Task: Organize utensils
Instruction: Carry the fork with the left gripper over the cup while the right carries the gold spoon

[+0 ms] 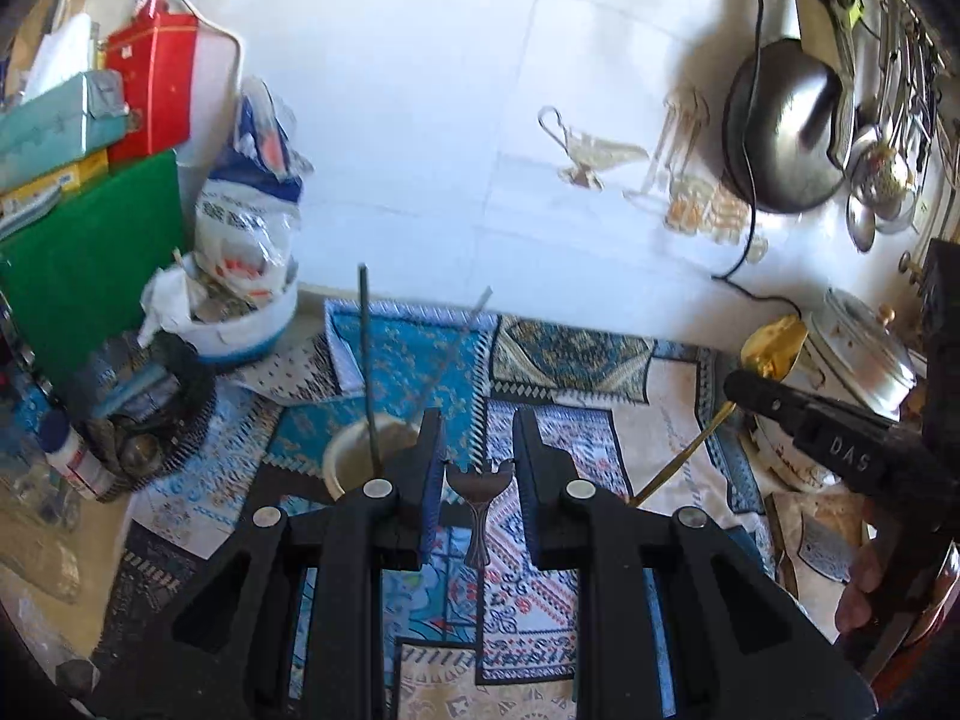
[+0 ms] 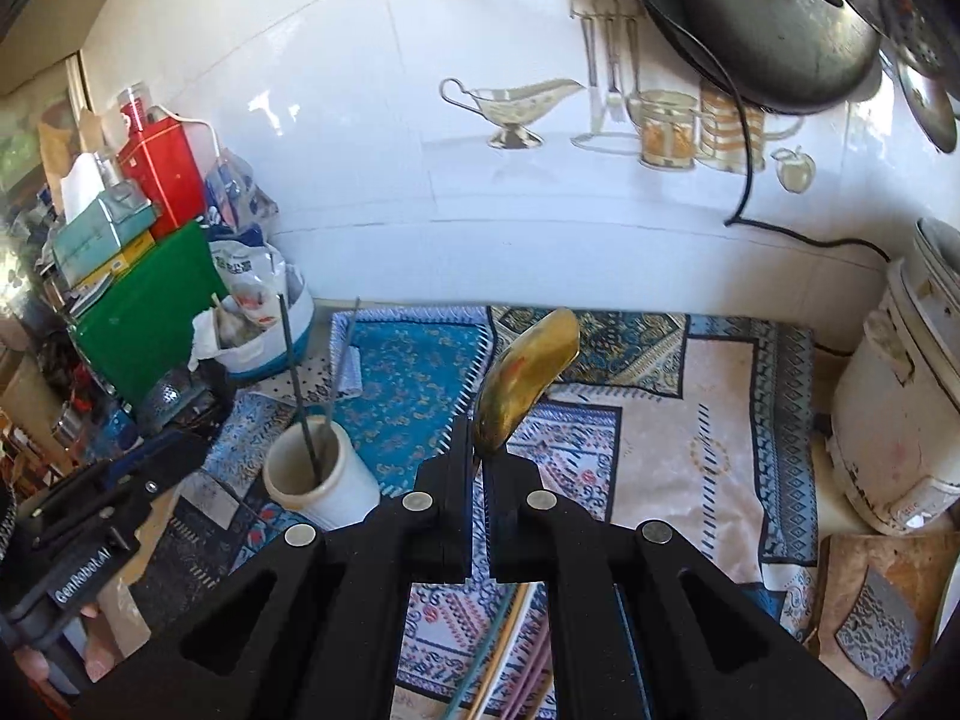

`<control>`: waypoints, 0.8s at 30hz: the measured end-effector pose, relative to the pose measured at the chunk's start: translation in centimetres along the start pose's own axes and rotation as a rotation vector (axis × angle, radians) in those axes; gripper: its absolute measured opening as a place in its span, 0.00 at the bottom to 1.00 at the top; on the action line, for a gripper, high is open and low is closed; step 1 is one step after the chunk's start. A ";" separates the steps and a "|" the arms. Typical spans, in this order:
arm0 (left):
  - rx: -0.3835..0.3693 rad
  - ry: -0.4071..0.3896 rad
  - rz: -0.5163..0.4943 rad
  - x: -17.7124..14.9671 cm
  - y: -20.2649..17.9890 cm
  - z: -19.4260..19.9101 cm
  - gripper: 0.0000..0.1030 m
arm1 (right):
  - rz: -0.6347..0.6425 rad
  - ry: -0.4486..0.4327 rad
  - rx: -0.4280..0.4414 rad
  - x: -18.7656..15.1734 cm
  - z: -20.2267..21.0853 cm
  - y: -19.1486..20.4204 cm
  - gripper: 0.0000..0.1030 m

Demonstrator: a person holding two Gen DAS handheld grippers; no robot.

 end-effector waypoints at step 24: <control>-0.030 0.033 -0.018 4.0 7.5 -4.9 0.21 | 0.041 0.078 0.076 2.3 -8.9 8.8 0.03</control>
Point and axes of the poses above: each gripper's, at about its wrist camera, not at the fingertips, and z roughly against the way its jaws point, y to its left, x to its top, the point moved 1 cm from there along -z, roughly the way its jaws point, and after that the axes turned 1 degree about -y, right-handed, at the moved point
